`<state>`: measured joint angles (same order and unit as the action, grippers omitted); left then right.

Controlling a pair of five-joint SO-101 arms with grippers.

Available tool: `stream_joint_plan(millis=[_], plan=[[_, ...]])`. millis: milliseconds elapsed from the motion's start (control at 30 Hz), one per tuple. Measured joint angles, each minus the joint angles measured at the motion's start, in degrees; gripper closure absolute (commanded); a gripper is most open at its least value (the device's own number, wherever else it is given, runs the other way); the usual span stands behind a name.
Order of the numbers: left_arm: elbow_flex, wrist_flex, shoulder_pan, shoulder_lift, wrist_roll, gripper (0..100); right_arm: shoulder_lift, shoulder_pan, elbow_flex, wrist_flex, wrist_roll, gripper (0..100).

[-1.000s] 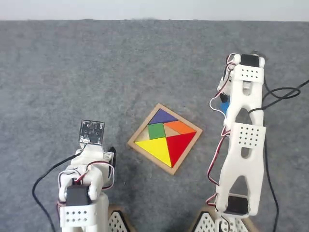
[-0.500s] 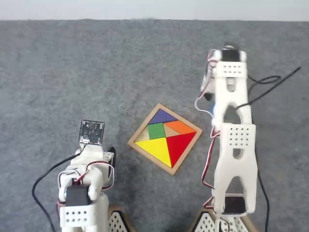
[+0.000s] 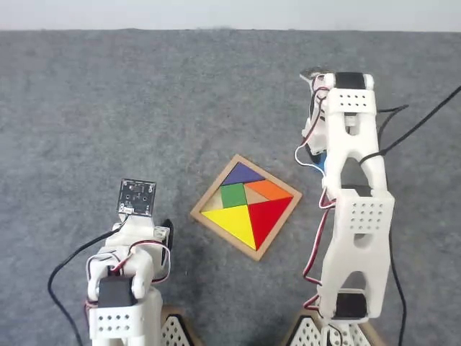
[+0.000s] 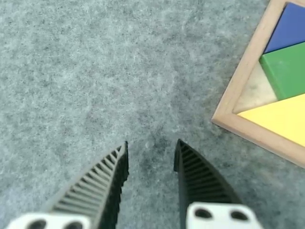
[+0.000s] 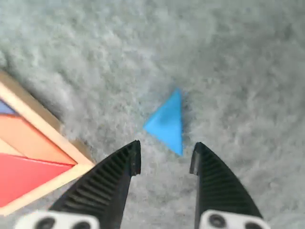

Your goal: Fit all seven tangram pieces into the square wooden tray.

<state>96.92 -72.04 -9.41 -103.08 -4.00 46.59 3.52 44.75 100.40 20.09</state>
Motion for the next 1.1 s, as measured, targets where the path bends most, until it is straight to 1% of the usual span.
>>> stream_joint_plan(millis=[67,267,533,667,833,1100], plan=[[0.0,0.0,0.0,0.0,0.0,85,0.7,0.2,0.0,-0.6,0.9,70.5],[0.0,0.0,0.0,0.0,0.0,85,2.6,-0.2,0.0,-1.4,2.4,71.8],[0.0,0.0,0.0,0.0,0.0,85,6.8,0.0,0.0,-1.5,2.4,72.0],[0.0,0.0,0.0,0.0,0.0,85,7.7,1.7,-0.1,-1.6,-0.3,75.5],[0.0,0.0,0.0,0.0,0.0,85,7.7,1.6,0.0,-2.0,-4.6,82.1],[0.0,0.0,0.0,0.0,0.0,85,7.7,1.5,0.0,-2.3,-5.8,86.6]])
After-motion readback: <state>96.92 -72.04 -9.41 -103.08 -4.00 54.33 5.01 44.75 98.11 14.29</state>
